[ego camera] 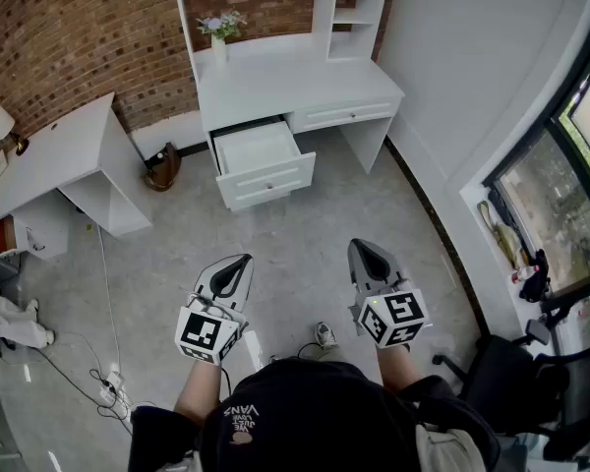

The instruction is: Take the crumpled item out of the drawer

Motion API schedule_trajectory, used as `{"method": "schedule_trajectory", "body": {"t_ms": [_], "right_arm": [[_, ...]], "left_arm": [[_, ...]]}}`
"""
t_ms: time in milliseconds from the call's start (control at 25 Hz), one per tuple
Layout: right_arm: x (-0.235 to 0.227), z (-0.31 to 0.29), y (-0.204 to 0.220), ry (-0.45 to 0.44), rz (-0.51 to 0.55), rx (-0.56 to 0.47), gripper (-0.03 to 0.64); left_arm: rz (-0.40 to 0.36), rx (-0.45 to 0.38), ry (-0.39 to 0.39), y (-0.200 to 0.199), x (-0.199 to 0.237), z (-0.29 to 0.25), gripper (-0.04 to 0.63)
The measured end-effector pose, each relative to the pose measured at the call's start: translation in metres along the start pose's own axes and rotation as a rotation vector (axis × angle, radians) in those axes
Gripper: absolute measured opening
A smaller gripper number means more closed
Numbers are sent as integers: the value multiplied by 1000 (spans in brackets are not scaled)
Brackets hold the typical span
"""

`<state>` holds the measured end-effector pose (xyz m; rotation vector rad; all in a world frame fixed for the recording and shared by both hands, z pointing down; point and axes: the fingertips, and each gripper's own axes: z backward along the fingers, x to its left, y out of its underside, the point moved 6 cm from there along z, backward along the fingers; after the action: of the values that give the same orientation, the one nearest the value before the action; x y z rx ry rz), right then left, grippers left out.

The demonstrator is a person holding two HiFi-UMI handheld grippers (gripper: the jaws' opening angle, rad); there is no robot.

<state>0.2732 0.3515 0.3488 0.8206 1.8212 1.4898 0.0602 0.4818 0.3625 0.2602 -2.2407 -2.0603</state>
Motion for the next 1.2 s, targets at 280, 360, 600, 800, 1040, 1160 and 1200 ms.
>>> {"method": "schedule_trajectory", "body": {"t_ms": [280,360,600,800,1040,1160,1200], "right_arm": [[13,-6,-8,-11,0,-22,0],[19,-6,-9,-15,1,-37,0],[29,-9,-3,3,11,-37,0],[16,-21,4,19,-9,-2,3],[-11,-59,4,-7,-19,35,57],[-34,-84,-1,-27,-20,41,91],[-43,-93,-3,-30,-20,43,94]], "left_arm": [[6,-21,17,-6,10,4,5],[18,-34,23,-6,14,9,5],[51,-38,67,3,27,13,6],[86,-17,65,11,39,-4,9],[116,21,63,19,58,-44,63],[122,39,61,19,67,-74,85],[125,45,58,19,71,-84,91]]}}
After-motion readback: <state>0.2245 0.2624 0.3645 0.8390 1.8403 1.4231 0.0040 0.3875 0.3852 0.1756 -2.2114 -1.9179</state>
